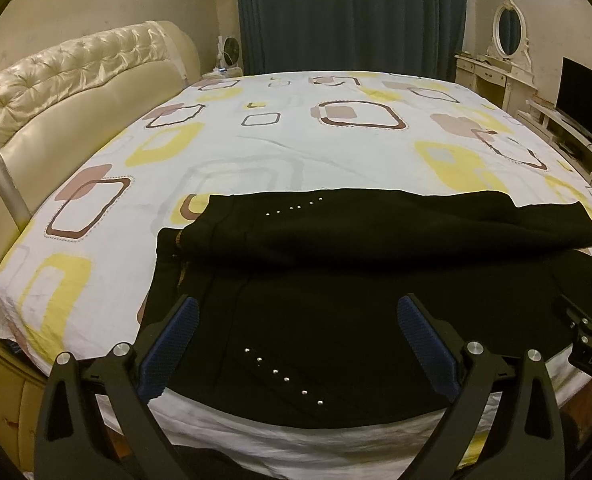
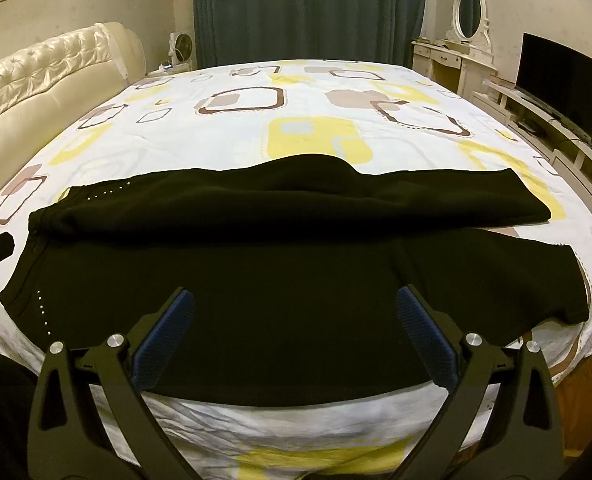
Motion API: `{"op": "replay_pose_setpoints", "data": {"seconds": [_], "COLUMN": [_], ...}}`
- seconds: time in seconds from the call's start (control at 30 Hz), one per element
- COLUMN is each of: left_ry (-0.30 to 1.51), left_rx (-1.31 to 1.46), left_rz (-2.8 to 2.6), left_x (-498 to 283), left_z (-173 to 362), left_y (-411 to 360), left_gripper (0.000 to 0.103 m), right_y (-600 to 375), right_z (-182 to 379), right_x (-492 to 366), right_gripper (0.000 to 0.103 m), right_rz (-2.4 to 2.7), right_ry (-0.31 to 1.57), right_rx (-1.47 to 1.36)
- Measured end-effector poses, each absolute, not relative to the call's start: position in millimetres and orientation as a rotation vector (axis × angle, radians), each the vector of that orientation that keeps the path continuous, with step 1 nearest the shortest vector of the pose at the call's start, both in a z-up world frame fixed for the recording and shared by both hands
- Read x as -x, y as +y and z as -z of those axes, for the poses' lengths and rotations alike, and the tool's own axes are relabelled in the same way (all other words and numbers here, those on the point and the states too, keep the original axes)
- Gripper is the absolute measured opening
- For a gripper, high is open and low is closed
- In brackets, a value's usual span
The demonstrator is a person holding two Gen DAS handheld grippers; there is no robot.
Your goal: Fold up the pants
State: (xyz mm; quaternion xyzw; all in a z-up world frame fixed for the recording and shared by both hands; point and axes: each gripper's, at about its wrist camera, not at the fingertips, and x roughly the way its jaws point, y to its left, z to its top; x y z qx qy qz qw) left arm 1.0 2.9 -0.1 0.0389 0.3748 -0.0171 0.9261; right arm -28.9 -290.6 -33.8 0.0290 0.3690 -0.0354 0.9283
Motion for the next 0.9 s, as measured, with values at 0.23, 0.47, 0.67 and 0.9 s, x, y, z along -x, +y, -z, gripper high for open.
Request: {"op": "replay_pose_setpoints", "data": {"seconds": [0.23, 0.47, 0.67, 0.9], "left_ry": [0.789, 0.762, 0.772, 0.858], "left_rx": [-0.067, -0.056, -0.092, -0.059], "left_rz": [0.068, 0.116, 0.085, 0.149], "left_x": [-8, -39, -74, -108], "left_z": [3, -7, -2, 10], "left_y": [5, 23, 38, 63], "left_gripper": [0.099, 0.099, 0.099, 0.099], "right_y": [-294, -311, -320, -316], "right_z": [33, 24, 17, 17], "right_x": [25, -6, -54, -94], "right_gripper": [0.101, 0.101, 0.101, 0.101], "right_rz": [0.023, -0.042, -0.052, -0.147], "right_ry": [0.77, 0.76, 0.748, 0.799], "right_rx": [-0.09, -0.095, -0.054, -0.003]}}
